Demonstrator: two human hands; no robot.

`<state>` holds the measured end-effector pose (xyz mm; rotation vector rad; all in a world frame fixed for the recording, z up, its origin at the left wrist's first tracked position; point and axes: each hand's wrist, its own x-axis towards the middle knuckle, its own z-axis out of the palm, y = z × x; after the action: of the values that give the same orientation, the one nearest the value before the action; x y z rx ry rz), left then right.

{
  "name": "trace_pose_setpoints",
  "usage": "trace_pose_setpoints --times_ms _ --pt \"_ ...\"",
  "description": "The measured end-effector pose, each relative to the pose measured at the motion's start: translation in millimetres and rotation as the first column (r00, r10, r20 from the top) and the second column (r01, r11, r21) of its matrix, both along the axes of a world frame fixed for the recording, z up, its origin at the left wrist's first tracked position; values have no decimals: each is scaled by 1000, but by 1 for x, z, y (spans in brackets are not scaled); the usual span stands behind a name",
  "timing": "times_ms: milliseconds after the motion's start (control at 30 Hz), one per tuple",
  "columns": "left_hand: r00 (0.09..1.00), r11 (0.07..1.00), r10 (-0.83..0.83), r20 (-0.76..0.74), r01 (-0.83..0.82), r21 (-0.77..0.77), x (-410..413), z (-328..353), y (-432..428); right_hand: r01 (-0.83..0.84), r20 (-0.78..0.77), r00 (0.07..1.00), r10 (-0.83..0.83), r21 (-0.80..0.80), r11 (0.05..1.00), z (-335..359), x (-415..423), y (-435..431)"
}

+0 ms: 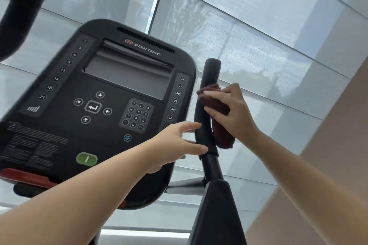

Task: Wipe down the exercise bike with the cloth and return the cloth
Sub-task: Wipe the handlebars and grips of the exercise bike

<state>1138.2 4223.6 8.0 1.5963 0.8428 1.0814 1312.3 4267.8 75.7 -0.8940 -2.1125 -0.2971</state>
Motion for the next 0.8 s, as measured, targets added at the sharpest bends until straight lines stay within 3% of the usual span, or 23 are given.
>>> trace_pose_setpoints --times_ms 100,167,300,367,533,667,733,800 --pt "999 999 0 33 2 -52 3 -4 -1 -57 45 997 68 -201 978 -31 20 -21" --pt "1000 997 2 22 0 -72 3 -6 -1 -65 -10 998 64 -185 981 -22 21 -18" --pt "1000 996 -2 20 3 -90 3 -7 -3 -45 -415 909 24 -41 998 18 -7 6" --pt "1000 996 8 27 -6 -93 3 -6 -3 -69 -489 871 46 -29 997 17 -18 12" --pt "1000 999 24 6 -24 -48 3 -5 -4 -131 -419 907 45 -178 975 -24 -2 -5" --pt "999 999 37 -20 -37 15 5 -3 -8 -193 -264 957 118 -280 941 -36 17 -19" --pt "999 998 42 -28 -41 45 7 -3 -9 -163 -244 964 105 -229 960 -29 18 -16" --pt "998 996 57 -34 -55 67 6 -4 -9 -133 -371 925 88 -99 986 -12 13 -2"
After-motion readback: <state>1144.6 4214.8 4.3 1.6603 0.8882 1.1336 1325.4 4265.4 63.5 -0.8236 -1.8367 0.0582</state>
